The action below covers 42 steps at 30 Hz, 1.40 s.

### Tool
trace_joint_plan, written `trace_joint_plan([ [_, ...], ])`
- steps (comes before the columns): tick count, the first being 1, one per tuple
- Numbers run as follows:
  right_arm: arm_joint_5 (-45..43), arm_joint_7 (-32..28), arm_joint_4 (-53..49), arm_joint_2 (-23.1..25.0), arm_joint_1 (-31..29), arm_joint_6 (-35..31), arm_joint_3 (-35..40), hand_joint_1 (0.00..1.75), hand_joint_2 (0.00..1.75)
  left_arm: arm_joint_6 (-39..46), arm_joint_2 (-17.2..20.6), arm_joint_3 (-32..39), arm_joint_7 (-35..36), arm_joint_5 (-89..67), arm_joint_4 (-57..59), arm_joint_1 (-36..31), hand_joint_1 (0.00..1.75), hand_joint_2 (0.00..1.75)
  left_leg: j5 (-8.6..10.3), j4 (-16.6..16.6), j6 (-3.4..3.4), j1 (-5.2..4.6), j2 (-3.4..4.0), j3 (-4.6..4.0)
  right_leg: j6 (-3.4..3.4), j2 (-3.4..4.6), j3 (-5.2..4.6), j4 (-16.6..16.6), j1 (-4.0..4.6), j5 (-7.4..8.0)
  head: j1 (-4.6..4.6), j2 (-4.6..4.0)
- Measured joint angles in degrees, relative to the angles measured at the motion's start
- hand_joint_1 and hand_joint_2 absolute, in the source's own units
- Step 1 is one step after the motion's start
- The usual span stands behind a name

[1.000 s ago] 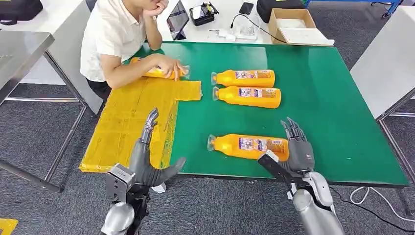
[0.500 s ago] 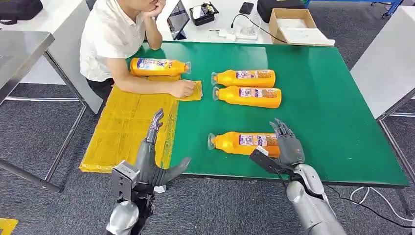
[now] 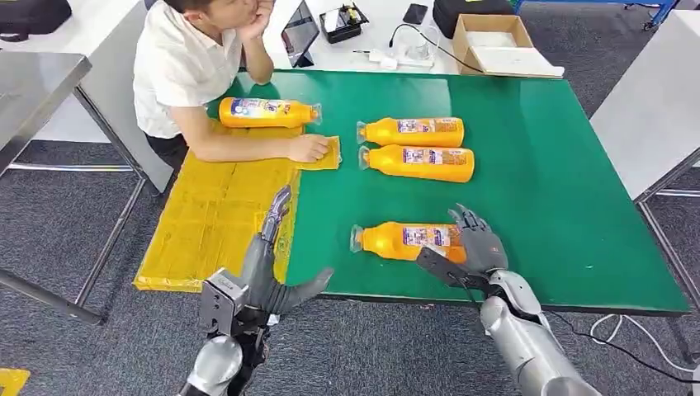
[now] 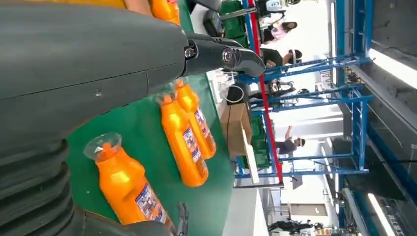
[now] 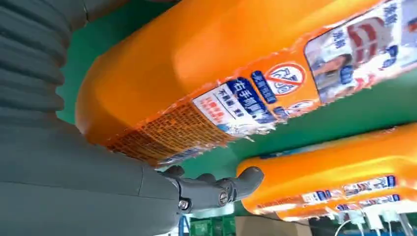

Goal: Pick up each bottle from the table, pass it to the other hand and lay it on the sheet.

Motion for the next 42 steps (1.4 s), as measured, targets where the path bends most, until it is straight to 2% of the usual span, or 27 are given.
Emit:
trace_joint_plan([
  [10, -2.3, 1.0, 5.1, -1.7, -5.5, 8.6, 3.1, 1.75, 1.75, -0.2, 0.1, -0.2, -0.7, 2.1, 1.4, -1.3, 0.00, 1.75, 0.08, 0.0, 0.09, 0.01, 0.18, 0.22, -0.12, 0.10, 0.10, 0.0, 0.02, 0.16, 0.00, 0.02],
  [16, -13.6, -7.5, 6.1, -2.4, -6.0, 14.4, 1.9, 1.75, 1.75, -3.9, 0.1, 0.0, -0.3, 11.0, 3.1, -1.9, 0.00, 1.75, 0.08, 0.0, 0.10, 0.00, 0.20, 0.26, -0.11, 0.12, 0.17, 0.0, 0.01, 0.18, -0.02, 0.02],
  [36, -14.8, -8.0, 6.1, -2.4, -5.6, 14.7, 1.3, 1.75, 1.75, -4.3, 0.1, 0.1, -0.2, 12.2, 5.2, -2.2, 0.00, 1.75, 0.08, 0.0, 0.09, 0.00, 0.27, 0.27, -0.11, 0.16, 0.15, 0.0, 0.01, 0.19, 0.00, 0.00],
  [42, -18.9, -8.9, 5.7, -2.1, -5.2, 15.8, 1.2, 1.75, 1.75, -5.4, 0.1, 0.9, 1.8, 18.0, 6.3, -2.4, 0.00, 1.75, 0.08, 0.0, 0.09, 0.02, 0.28, 0.27, -0.11, 0.16, 0.14, 0.0, 0.03, 0.19, 0.00, 0.02],
])
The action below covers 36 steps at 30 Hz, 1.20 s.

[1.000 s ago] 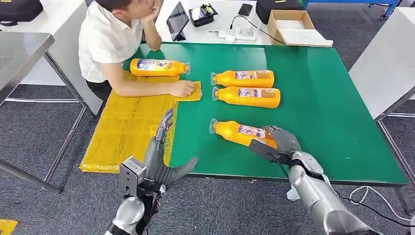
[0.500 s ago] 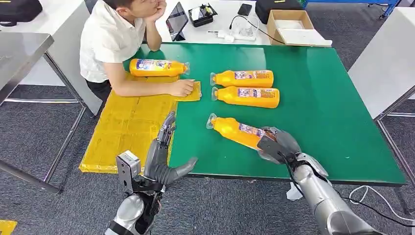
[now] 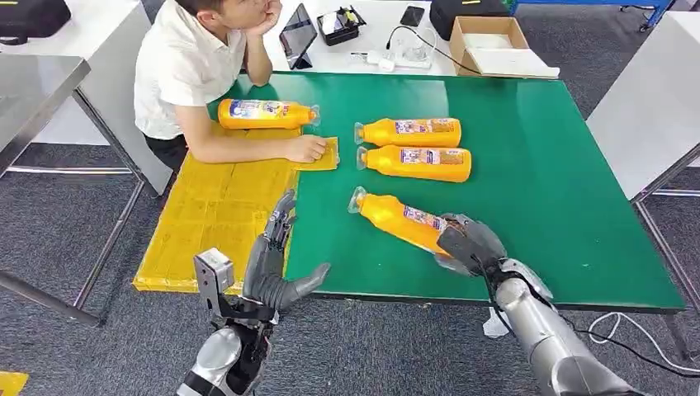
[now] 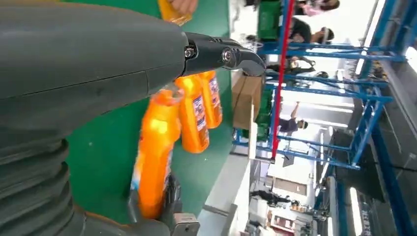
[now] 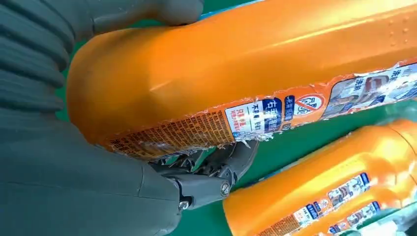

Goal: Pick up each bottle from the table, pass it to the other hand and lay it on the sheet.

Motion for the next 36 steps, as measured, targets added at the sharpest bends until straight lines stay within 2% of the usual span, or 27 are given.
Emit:
trace_joint_plan([
  [7, -7.2, -3.5, -5.3, 1.7, 4.0, -2.6, 0.0, 1.75, 1.75, 0.5, -0.5, 2.1, 1.1, 7.5, 1.4, 0.0, 0.00, 1.75, 0.01, 0.0, -0.01, 0.01, -0.06, -0.14, 0.00, -0.01, -0.08, 0.0, 0.01, 0.00, -0.02, -0.02],
  [10, -13.0, -7.4, -13.5, 4.2, 8.3, -2.0, 0.0, 1.75, 1.75, -3.0, -0.6, 3.5, 8.0, 21.8, 2.3, 0.8, 0.00, 1.75, 0.02, 0.0, -0.02, 0.04, -0.11, -0.30, 0.00, -0.03, -0.20, 0.0, 0.02, -0.01, 0.02, -0.02],
  [13, -16.0, -4.0, -23.2, 6.8, 12.0, -2.3, 1.5, 1.75, 1.75, -2.9, -0.3, 4.1, 6.5, 31.1, 3.8, 1.7, 0.00, 1.75, 0.01, 0.0, -0.03, 0.08, 0.00, -0.45, 0.00, 0.09, -0.46, 0.1, 0.05, -0.01, -0.02, 0.00],
  [18, -18.7, -3.7, -30.5, 7.8, 14.6, -3.0, 3.4, 1.75, 1.75, -0.5, -0.7, 4.7, 4.1, 30.1, 1.2, 3.0, 0.00, 1.75, 0.02, 0.0, -0.03, 0.09, -0.23, -0.58, -0.01, -0.08, -0.47, 0.0, 0.06, -0.02, 0.00, -0.02],
  [25, -19.2, -4.9, -32.7, 8.0, 16.6, -3.6, 3.4, 1.75, 1.75, 1.2, -0.7, 3.9, 4.5, 23.8, -1.2, 3.7, 0.00, 1.75, 0.03, 0.0, -0.02, -0.01, -0.22, -0.58, 0.00, -0.08, -0.46, 0.0, -0.02, -0.02, -0.02, -0.02],
  [29, -19.1, -5.5, -32.9, 8.4, 16.6, -3.0, 3.5, 1.75, 1.75, -6.4, -0.9, 3.8, 7.3, 35.2, -1.2, 4.0, 0.00, 1.75, 0.03, 0.0, -0.02, 0.03, -0.20, -0.58, 0.00, -0.07, -0.47, 0.0, 0.01, -0.01, 0.00, -0.02],
  [31, -18.9, -5.6, -32.9, 8.9, 16.5, -2.6, 3.7, 1.75, 1.75, -7.0, -1.0, 3.8, 6.8, 36.9, -1.2, 4.0, 0.00, 1.75, 0.03, 0.0, -0.02, 0.05, -0.18, -0.58, 0.00, -0.07, -0.47, 0.0, 0.02, -0.02, 0.00, 0.00],
  [34, -17.3, -4.1, -31.8, 9.2, 15.1, 2.4, 5.5, 1.75, 1.75, -7.6, -1.0, 3.7, 4.7, 34.4, -1.2, 3.6, 0.00, 1.75, 0.03, 0.0, -0.02, 0.09, -0.16, -0.59, -0.01, -0.07, -0.48, 0.0, 0.07, -0.02, 0.00, -0.02],
  [36, -15.3, -5.6, -28.1, 8.7, 12.7, 6.1, 8.8, 1.75, 1.75, -11.2, -1.0, 3.1, 4.6, 34.4, -1.2, 2.9, 0.00, 1.75, 0.03, 0.0, -0.02, 0.09, -0.15, -0.58, -0.01, -0.06, -0.47, 0.0, 0.07, -0.01, -0.02, 0.00],
])
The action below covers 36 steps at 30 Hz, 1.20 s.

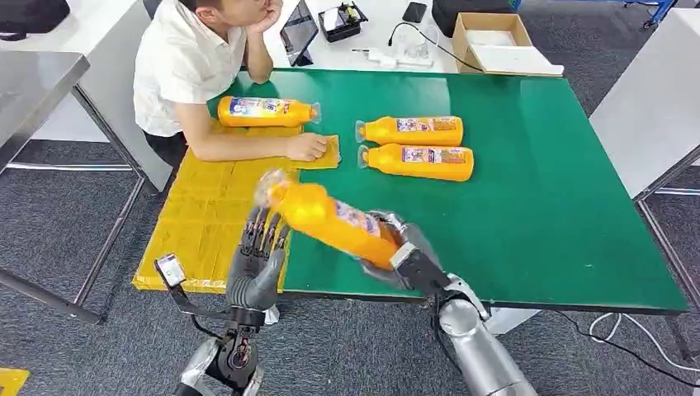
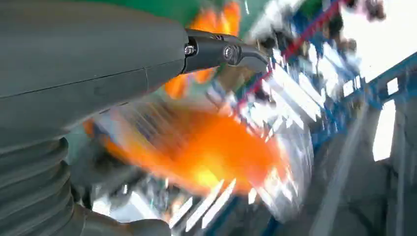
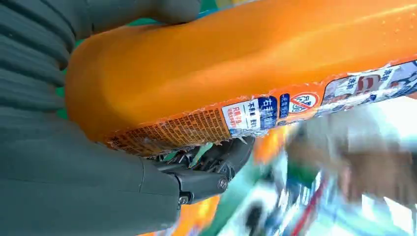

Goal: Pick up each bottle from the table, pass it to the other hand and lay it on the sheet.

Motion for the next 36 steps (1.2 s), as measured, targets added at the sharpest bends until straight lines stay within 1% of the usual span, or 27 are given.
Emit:
trace_joint_plan([
  [4, 1.4, -5.1, 6.2, -0.1, -2.0, -0.1, 6.0, 1.75, 1.75, -1.0, 0.0, -0.3, 0.1, -1.0, 1.9, -0.9, 0.00, 1.75, 0.04, 0.0, 0.04, -0.01, -0.09, -0.01, 0.00, -0.03, 0.01, 0.0, -0.02, 0.00, 0.04, 0.00],
  [7, 0.9, -7.0, 7.5, -0.1, -2.2, -0.5, 8.2, 1.75, 1.75, -1.8, 0.0, -0.7, 0.8, 1.0, 4.3, -2.0, 0.00, 1.75, 0.03, 0.0, 0.04, -0.02, -0.07, -0.01, 0.00, -0.02, 0.01, 0.0, -0.02, 0.00, 0.02, -0.02],
  [11, -1.2, -7.3, 7.8, 0.0, -2.0, -2.3, 10.0, 1.75, 1.75, -2.2, 0.0, -0.8, 0.9, 2.5, 7.8, -3.3, 0.00, 1.75, 0.03, 0.0, 0.04, -0.02, -0.08, -0.01, 0.00, -0.02, -0.01, 0.0, -0.02, 0.00, 0.04, 0.00],
  [16, -1.9, -7.3, 7.8, 0.7, -1.4, -2.4, 11.0, 1.75, 1.75, -0.3, 0.0, -1.5, -3.3, -3.1, 8.8, -4.1, 0.00, 1.75, 0.03, 0.0, 0.04, -0.01, -0.06, -0.01, 0.00, -0.02, -0.03, 0.0, -0.01, 0.00, 0.02, 0.00],
  [20, -2.0, -7.3, 7.8, 0.9, -1.2, -2.4, 11.1, 1.75, 1.75, 0.1, 0.0, -1.7, -3.8, -3.9, 8.8, -4.2, 0.00, 1.75, 0.03, 0.0, 0.04, -0.01, -0.05, -0.01, 0.00, -0.01, -0.03, 0.0, -0.01, 0.00, 0.02, -0.02],
  [24, -4.1, -7.4, 7.8, 0.9, -0.9, -2.0, 11.2, 1.75, 1.75, -3.3, 0.0, -1.8, -2.4, -3.5, 9.4, -4.2, 0.00, 1.75, 0.03, 0.0, 0.04, -0.01, -0.06, -0.01, 0.00, -0.02, -0.02, 0.0, -0.02, 0.00, 0.02, -0.02],
  [26, -6.6, -7.5, 7.2, 0.9, -0.3, -1.0, 11.2, 1.75, 1.75, -4.0, 0.0, -2.1, -3.3, -5.6, 9.8, -4.3, 0.00, 1.75, 0.03, 0.0, 0.04, -0.02, -0.06, -0.02, 0.00, -0.02, -0.02, 0.0, -0.02, 0.00, 0.02, 0.00],
  [27, -8.1, -7.5, 6.7, 0.9, 0.0, -0.1, 11.1, 1.75, 1.75, -4.1, 0.0, -2.5, -3.9, -6.7, 10.0, -4.4, 0.03, 1.75, 0.03, 0.0, 0.04, -0.02, -0.07, -0.02, 0.00, -0.02, -0.02, 0.0, -0.02, 0.00, 0.02, -0.02],
  [28, -8.8, -7.6, 6.3, 0.9, 0.2, 0.5, 11.1, 1.75, 1.75, -4.2, 0.0, -2.9, -4.3, -7.8, 10.2, -4.5, 1.75, 1.75, 0.03, 0.0, 0.04, -0.02, -0.06, -0.03, 0.00, -0.02, -0.02, 0.0, -0.02, 0.00, 0.02, 0.00],
  [30, -8.6, -7.7, 5.7, 1.0, 0.2, 0.6, 11.1, 1.75, 1.75, -4.9, 0.0, -3.2, -5.4, -8.7, 10.5, -4.6, 1.75, 1.75, 0.03, 0.0, 0.04, -0.02, -0.03, -0.03, 0.00, -0.01, -0.03, 0.0, -0.02, 0.00, 0.02, 0.00],
  [31, -8.0, -7.8, 5.7, 1.1, 0.2, 0.6, 11.0, 1.71, 1.75, -5.2, 0.0, -3.2, -5.7, -9.0, 10.6, -4.6, 1.75, 1.75, 0.03, 0.0, 0.04, -0.02, -0.04, -0.02, 0.00, -0.01, -0.03, 0.0, -0.02, 0.00, 0.02, 0.00],
  [32, -7.6, -7.8, 5.6, 1.1, 0.2, 0.6, 10.9, 1.62, 1.75, -5.2, 0.0, -3.2, -5.9, -9.3, 10.6, -4.6, 1.75, 1.75, 0.03, 0.0, 0.04, -0.02, -0.05, -0.02, 0.00, -0.02, -0.03, 0.0, -0.02, 0.00, 0.02, 0.00],
  [36, -7.1, -7.8, 5.6, 1.3, 0.2, 0.7, 10.6, 1.62, 1.75, -5.6, 0.0, -3.1, -6.1, -9.0, 10.6, -4.7, 1.75, 1.75, 0.03, 0.0, 0.04, -0.01, -0.03, -0.02, 0.00, -0.01, -0.03, 0.0, -0.01, 0.00, 0.02, -0.02],
])
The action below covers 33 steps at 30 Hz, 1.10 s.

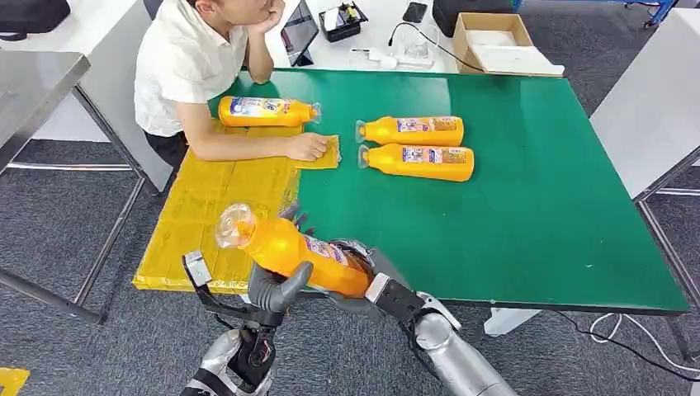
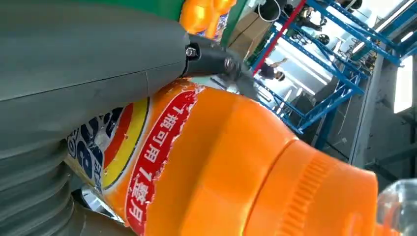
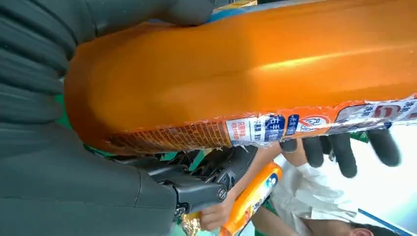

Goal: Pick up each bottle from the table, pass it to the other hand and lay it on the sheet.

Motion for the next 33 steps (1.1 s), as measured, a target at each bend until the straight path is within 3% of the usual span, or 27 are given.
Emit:
trace_joint_plan([
  [4, 0.0, 0.0, 0.0, 0.2, 0.0, 0.0, 0.0, 1.62, 1.75, -0.4, 0.0, 0.2, 0.2, 0.7, 0.1, -0.2, 1.75, 1.75, 0.00, 0.0, 0.00, 0.00, -0.01, 0.00, 0.00, 0.00, 0.01, 0.0, 0.00, 0.00, -0.02, 0.02],
  [5, 0.0, 0.0, 0.0, 0.2, 0.0, 0.0, 0.0, 1.40, 1.75, -0.5, 0.0, 0.2, 0.2, 0.7, 0.1, -0.2, 1.75, 1.75, 0.00, 0.0, 0.00, 0.00, -0.01, 0.00, 0.00, 0.00, 0.01, 0.0, 0.00, 0.00, 0.02, 0.02],
  [7, 0.0, 0.0, 0.0, 0.2, 0.0, 0.0, -0.1, 1.40, 1.75, -0.5, 0.0, 0.3, 0.3, 0.7, 0.2, -0.2, 1.75, 1.75, 0.00, 0.0, 0.00, 0.00, 0.00, 0.00, 0.00, 0.00, 0.00, 0.0, 0.00, 0.00, 0.00, 0.00],
  [8, 0.0, 0.0, 0.0, 0.2, 0.0, 0.0, -0.1, 0.87, 1.75, -0.5, 0.0, 0.3, 0.3, 0.8, 0.2, -0.3, 1.75, 1.75, 0.00, 0.0, 0.00, 0.00, -0.01, 0.00, 0.00, 0.00, 0.00, 0.0, 0.00, 0.00, 0.00, 0.00],
  [9, 0.0, 0.0, 0.0, 0.2, 0.0, 0.0, -0.1, 0.00, 1.75, -0.7, 0.0, 0.4, 0.6, 1.3, 0.3, -0.4, 1.75, 1.75, 0.00, 0.0, 0.00, 0.00, -0.01, 0.00, 0.00, 0.00, 0.01, 0.0, 0.00, 0.00, 0.00, 0.00],
  [20, 2.0, 0.8, 0.0, 1.5, 0.4, -2.3, -0.2, 0.00, 1.75, -4.5, 0.2, 1.8, 3.1, 7.1, 2.2, -0.9, 1.75, 1.75, 0.00, 0.0, 0.00, 0.00, 0.00, 0.00, 0.00, 0.00, 0.00, 0.0, 0.00, 0.00, 0.00, 0.02],
  [23, 6.5, 1.3, -0.7, 2.2, 1.6, -12.4, -0.4, 0.00, 1.75, -1.4, 0.4, 2.3, 3.9, 6.3, 2.2, -1.1, 1.75, 1.75, 0.00, 0.0, 0.00, 0.01, -0.01, 0.01, 0.00, 0.00, 0.01, 0.0, 0.01, 0.00, 0.00, 0.00],
  [26, 11.4, 4.5, -6.9, 3.2, 7.0, -23.8, -2.3, 0.00, 1.75, 10.9, 1.2, 3.7, 5.3, -4.4, 1.0, -0.5, 1.75, 1.75, -0.01, 0.0, -0.01, 0.02, -0.04, -0.05, -0.01, -0.01, -0.04, 0.0, 0.02, -0.01, -0.04, 0.00],
  [33, 14.9, 5.3, -19.4, 2.0, 14.6, -29.2, -5.7, 0.00, 1.75, 19.0, 2.7, 8.5, 4.4, -16.4, -2.2, -0.1, 1.75, 1.75, -0.01, 0.0, -0.01, 0.01, -0.01, -0.16, -0.01, 0.00, -0.15, 0.0, 0.02, -0.01, 0.00, 0.02],
])
